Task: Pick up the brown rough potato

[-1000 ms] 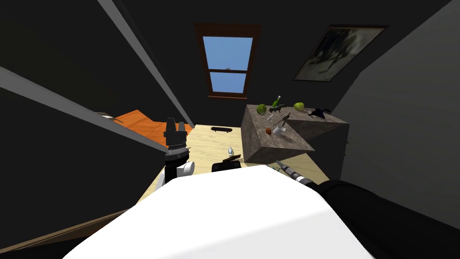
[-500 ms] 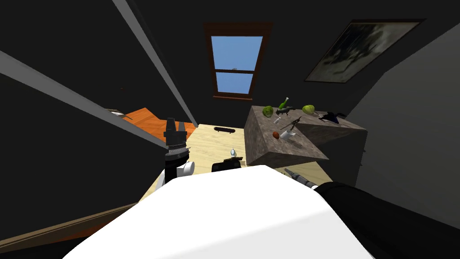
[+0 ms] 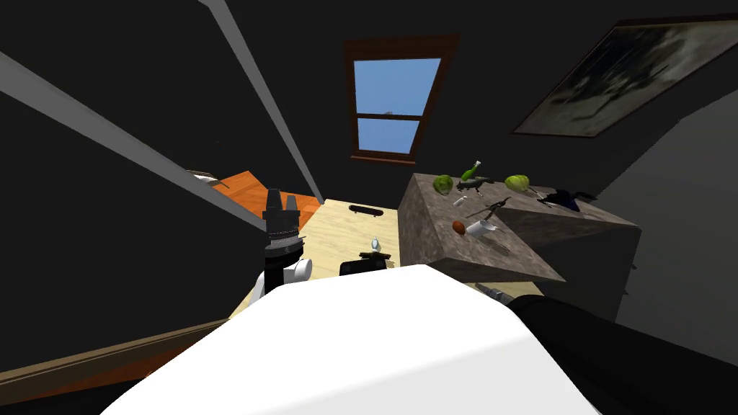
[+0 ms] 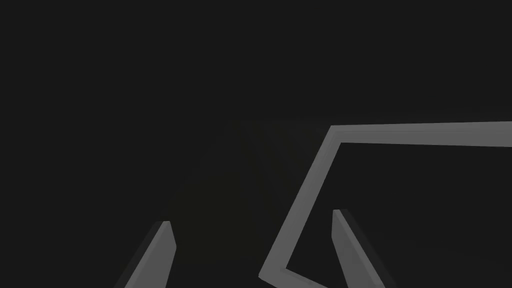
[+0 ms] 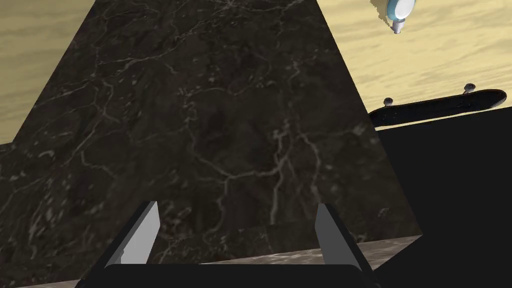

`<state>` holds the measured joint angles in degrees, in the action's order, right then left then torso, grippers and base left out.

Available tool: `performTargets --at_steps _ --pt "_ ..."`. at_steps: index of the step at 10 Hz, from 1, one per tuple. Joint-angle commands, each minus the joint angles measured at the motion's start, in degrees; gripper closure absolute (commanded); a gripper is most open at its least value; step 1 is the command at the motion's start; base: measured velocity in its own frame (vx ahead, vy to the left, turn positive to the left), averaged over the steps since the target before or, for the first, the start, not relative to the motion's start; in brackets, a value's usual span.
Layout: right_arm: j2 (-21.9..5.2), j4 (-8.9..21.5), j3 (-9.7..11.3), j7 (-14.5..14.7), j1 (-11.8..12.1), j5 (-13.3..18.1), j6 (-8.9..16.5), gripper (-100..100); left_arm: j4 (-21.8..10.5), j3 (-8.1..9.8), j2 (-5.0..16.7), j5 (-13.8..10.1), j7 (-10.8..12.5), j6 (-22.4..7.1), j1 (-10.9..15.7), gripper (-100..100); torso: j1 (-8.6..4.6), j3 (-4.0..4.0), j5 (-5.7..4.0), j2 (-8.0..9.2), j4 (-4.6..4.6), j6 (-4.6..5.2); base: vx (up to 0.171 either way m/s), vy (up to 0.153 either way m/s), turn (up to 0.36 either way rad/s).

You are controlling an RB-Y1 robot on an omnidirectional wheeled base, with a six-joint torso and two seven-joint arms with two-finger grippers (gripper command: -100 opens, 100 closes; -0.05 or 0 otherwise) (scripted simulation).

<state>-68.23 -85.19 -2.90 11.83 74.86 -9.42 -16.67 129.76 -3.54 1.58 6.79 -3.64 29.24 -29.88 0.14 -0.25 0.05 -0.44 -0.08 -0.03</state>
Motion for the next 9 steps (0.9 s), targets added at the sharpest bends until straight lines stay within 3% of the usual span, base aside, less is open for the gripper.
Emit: performTargets --at_steps 1,2,4,9 --pt "-2.9 2.0 0.2 0.9 1.6 -0.3 0.2 -100 0.0 0.00 0.0 0.0 0.0 0.0 0.0 0 0.00 0.00 0.00 0.00 0.00 0.00 0.192 0.011 0.152" --pt "-3.7 2.0 0.2 0.9 1.6 -0.3 0.2 -100 0.0 0.00 0.0 0.0 0.0 0.0 0.0 0 -0.10 -0.09 -0.02 -0.16 -0.04 -0.01 0.156 0.003 0.067" --pt "-7.6 4.1 0.0 1.6 3.8 -0.7 0.0 -100 0.0 0.00 0.0 0.0 0.0 0.0 0.0 0 -0.12 0.01 -0.03 0.03 0.00 0.01 0.142 0.006 0.118" --pt "-15.2 7.3 -0.3 2.6 6.2 -1.0 -0.3 -100 0.0 0.01 0.0 0.0 0.0 0.0 0.0 0 -0.38 -0.29 -0.10 -0.48 -0.12 -0.01 0.246 -0.049 0.138"
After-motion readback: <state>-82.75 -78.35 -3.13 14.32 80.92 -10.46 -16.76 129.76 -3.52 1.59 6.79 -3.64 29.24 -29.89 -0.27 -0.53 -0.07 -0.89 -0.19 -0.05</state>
